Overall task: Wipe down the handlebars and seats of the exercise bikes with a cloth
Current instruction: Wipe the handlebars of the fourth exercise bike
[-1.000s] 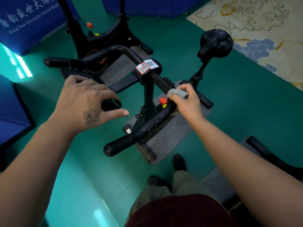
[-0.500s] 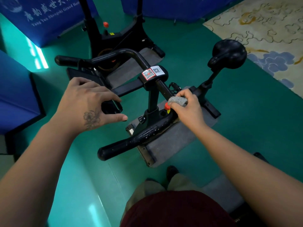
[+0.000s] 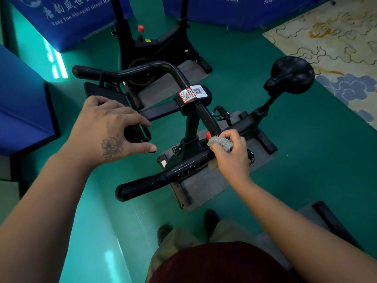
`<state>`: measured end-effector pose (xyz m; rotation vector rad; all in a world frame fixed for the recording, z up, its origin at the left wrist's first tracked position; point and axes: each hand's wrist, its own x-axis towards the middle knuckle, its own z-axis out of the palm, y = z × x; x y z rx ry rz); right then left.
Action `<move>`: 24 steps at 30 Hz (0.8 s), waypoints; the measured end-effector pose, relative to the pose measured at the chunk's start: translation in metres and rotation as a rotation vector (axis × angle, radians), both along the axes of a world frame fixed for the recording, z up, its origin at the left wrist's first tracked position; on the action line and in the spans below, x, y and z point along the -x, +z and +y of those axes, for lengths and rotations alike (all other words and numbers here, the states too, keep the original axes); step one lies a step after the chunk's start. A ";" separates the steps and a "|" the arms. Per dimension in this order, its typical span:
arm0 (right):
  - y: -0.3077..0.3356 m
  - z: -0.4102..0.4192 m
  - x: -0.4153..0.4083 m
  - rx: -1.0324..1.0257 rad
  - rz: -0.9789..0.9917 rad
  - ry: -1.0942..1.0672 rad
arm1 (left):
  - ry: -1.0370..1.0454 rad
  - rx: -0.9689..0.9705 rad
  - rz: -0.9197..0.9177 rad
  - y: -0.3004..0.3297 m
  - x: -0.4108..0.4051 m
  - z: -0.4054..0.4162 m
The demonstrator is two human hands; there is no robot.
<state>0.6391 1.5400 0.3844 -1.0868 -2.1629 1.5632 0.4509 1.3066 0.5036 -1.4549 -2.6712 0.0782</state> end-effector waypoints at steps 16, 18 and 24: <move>-0.009 -0.040 -0.010 0.042 0.044 -0.174 | -0.088 -0.043 0.018 -0.003 0.001 -0.003; -0.009 -0.043 -0.011 0.064 0.054 -0.176 | -0.093 -0.046 0.021 -0.004 0.001 -0.003; -0.006 -0.020 0.005 0.142 0.047 -0.231 | -0.095 -0.042 0.017 -0.004 0.002 -0.004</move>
